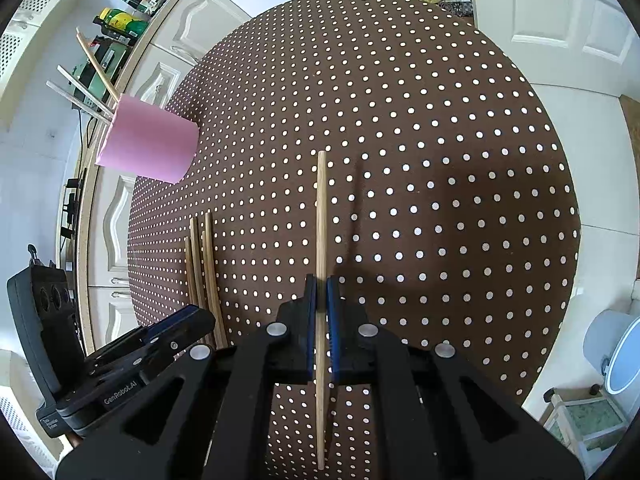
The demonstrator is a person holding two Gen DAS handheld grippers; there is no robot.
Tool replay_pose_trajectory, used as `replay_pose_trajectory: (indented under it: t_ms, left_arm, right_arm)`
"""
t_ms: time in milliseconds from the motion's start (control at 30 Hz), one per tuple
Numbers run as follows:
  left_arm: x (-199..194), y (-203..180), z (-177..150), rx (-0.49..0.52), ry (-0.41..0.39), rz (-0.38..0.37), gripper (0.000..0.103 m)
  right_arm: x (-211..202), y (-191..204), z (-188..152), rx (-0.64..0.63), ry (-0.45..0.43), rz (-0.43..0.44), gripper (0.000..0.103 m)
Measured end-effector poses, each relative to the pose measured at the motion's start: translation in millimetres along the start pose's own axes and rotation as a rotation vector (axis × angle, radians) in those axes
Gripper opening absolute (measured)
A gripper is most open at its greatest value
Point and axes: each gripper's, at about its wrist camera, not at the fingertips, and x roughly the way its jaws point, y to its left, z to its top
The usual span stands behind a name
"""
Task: Organize utensils
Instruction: 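Grasp one chopstick with the right gripper while the left gripper grasps another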
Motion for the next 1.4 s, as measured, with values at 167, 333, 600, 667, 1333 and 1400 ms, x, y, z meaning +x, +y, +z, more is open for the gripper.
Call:
replay_pose_trajectory:
  t_ms: [167, 333, 600, 667, 1333, 1400]
  left_arm:
    - [11.2, -16.9, 7.5, 0.010, 0.007, 0.005, 0.033]
    - [19.4, -28.5, 6.2, 0.018, 0.023, 0.035, 0.033]
    - [31.2, -24.6, 15.9, 0.002, 0.036, 0.051, 0.028]
    - [32.1, -26.1, 17.2, 0.001, 0.038, 0.044, 0.028]
    - [33.6, -45.3, 21.3, 0.092, 0.050, 0.058, 0.028]
    - [37.6, -48.7, 23.6, 0.094, 0.058, 0.075, 0.028]
  right_arm:
    - [3.4, -0.7, 2.1, 0.012, 0.007, 0.007, 0.004]
    - [5.7, -0.3, 5.1, 0.017, 0.015, 0.013, 0.004]
    - [8.1, 0.7, 8.0, 0.025, 0.021, 0.013, 0.004]
    - [9.0, 1.0, 8.9, 0.028, 0.022, 0.014, 0.004]
    - [8.0, -3.5, 9.6, 0.038, 0.021, 0.017, 0.004]
    - [7.6, -3.2, 9.2, 0.039, 0.018, 0.018, 0.004]
